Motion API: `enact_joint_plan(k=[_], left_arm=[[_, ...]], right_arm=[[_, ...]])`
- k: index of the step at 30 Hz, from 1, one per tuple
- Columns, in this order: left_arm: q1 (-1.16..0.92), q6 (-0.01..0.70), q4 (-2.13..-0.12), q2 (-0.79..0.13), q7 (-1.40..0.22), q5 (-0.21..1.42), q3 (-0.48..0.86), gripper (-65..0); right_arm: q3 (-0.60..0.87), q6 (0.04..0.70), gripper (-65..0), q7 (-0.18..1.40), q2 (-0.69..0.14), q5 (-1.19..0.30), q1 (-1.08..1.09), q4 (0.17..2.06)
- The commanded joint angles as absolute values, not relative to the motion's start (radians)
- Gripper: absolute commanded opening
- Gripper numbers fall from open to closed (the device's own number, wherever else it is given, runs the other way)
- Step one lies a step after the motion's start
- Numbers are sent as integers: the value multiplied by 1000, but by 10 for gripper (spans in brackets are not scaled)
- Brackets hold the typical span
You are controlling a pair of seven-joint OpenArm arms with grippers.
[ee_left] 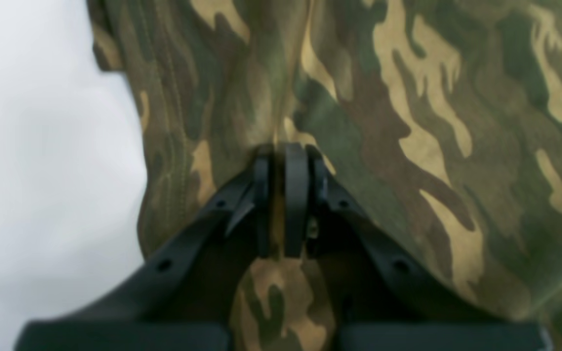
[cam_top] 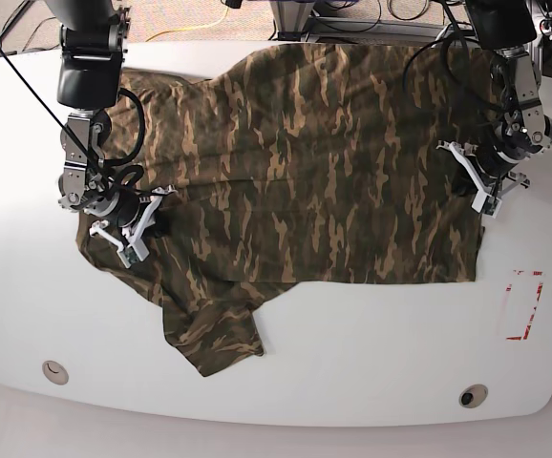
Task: Layout the t-shirt on the table in an organized manner, then fold the t-shirt properly
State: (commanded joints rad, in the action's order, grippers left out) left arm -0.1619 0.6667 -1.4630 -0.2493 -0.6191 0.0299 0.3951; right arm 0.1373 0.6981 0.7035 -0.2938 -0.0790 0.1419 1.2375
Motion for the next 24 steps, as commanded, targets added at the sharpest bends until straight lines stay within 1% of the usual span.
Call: enact_joint_plan(k=[6,11,15,19,24], left_arm=[[-216,667,-1520,-249,-621,30,410,-629],[-234,667,-1569,-251,-621,28,412,-629],[-232,667,-1609,-271,-627,28,410,-628],[-200,667,-1630,-275,-670,28,404,-628],[-148,667,-1636,-275,-717,28,406,-628]], right_arm=[[137,698,-644,756,-263,-73,110,1334],[137,698,-644,803,-263,-77,101,1420],[137,698,-644,826,-263,-71,111,1501],[137,698,-644,872,-263,-71,171,1520],[137,698,-644,880,-265,-70,229,1517]])
